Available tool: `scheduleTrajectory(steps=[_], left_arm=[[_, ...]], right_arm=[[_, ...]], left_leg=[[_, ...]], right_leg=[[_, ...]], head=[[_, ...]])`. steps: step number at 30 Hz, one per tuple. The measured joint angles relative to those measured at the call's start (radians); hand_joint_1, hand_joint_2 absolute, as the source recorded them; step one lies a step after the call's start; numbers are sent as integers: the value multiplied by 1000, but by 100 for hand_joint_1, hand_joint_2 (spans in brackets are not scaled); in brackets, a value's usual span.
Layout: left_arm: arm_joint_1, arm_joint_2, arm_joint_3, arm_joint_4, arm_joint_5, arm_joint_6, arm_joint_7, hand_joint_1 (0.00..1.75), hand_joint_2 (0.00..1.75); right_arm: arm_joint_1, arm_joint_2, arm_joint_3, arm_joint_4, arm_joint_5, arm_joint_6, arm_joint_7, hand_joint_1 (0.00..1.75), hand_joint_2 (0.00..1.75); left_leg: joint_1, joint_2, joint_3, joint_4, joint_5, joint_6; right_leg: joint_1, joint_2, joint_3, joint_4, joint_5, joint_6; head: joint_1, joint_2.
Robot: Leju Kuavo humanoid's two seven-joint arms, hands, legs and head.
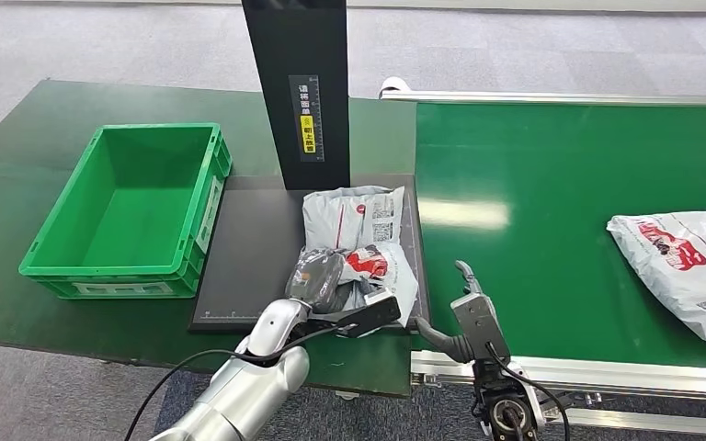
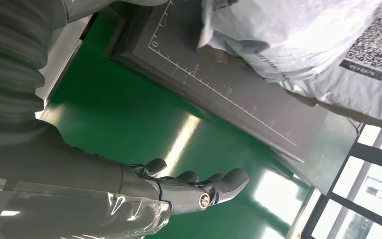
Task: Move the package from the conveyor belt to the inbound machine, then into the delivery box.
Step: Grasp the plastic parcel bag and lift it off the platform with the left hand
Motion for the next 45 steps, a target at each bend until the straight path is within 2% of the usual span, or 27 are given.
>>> scheduleTrajectory(steps=[18,21,24,27,29,31,33,35,41,45], left_arm=[[22,0,13,-28,14,32,-26,175,175],[28,2,14,-39,20,95,-49,175,175],[36,7,14,-61,20,208,-86,175,175],[48,16,14,-104,21,334,-146,175,175],[67,20,24,-159,-7,373,-194,175,175],[98,18,57,-246,-55,378,-281,175,175],[122,10,118,-339,-96,378,-400,175,175],[129,4,187,-412,-124,378,-482,175,175],[129,-5,335,-546,-149,378,-548,175,175],[120,-11,396,-607,-157,378,-572,175,175]], right_arm=[[4,0,-3,-3,-4,0,-1,0,175],[7,0,-4,-7,-10,0,-4,0,175],[11,-1,-4,-12,-19,-1,-11,0,175],[12,-3,-4,-13,-34,-5,-21,0,175],[11,-5,-3,-13,-45,-10,-27,0,175],[10,-7,0,-11,-54,-18,-35,0,175],[9,-9,6,-7,-62,-25,-44,0,175],[6,-12,13,0,-68,-31,-53,0,175],[4,-18,27,12,-80,-46,-65,0,175],[5,-25,29,14,-86,-54,-71,0,175]], left_leg=[[0,0,-1,0,0,0],[0,0,-1,0,0,0],[0,0,-2,0,0,0],[0,0,-3,0,0,0],[0,0,-4,0,0,0],[0,1,-4,0,0,0],[0,1,-5,0,0,0],[0,1,-5,0,0,0],[0,1,-4,0,0,0],[0,1,-4,0,0,0]], right_leg=[[0,0,-1,0,0,0],[0,0,-2,0,0,0],[0,0,-2,0,0,0],[0,0,-3,0,0,0],[0,0,-3,0,0,0],[0,0,-4,0,0,0],[0,1,-5,0,0,0],[0,1,-5,0,0,0],[0,1,-5,0,0,0],[0,1,-5,0,0,0]], head=[[0,0],[0,0],[0,0],[0,0],[0,0],[0,0],[0,0],[0,0],[0,0],[0,0]])
